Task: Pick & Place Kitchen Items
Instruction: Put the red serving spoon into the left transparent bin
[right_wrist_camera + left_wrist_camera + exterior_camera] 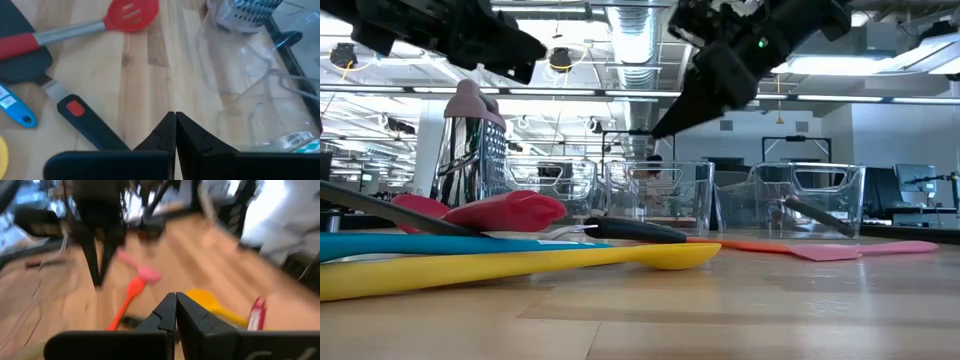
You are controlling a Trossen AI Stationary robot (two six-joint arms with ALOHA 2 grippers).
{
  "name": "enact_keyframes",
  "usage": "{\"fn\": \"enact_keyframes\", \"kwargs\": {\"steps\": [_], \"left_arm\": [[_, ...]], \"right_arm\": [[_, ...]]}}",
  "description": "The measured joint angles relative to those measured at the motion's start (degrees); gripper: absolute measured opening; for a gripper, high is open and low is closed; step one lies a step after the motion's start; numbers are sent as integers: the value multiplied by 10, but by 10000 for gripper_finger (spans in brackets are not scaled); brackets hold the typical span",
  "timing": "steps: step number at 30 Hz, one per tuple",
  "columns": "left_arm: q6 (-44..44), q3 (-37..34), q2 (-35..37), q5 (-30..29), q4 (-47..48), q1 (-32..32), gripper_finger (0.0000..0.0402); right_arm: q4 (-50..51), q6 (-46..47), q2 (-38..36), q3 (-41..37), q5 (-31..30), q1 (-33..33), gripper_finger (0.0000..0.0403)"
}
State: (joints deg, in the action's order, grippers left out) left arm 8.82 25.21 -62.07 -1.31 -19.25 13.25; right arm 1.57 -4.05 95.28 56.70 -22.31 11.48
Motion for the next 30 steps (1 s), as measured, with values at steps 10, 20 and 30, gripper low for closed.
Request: {"fn": "enact_keyframes", "kwargs": {"steps": [10,20,30], "left_arm": [[28,75,-26,-32,212,7,2],[73,126,-84,-27,215,10,2],[123,244,-189,6,355,-7,2]], "right_arm": [[-128,-55,-170,-124,95,-49,0],[-414,-32,-308,-351,149,-91,0],[-476,-25,-351,-420,149,-106,0]]}}
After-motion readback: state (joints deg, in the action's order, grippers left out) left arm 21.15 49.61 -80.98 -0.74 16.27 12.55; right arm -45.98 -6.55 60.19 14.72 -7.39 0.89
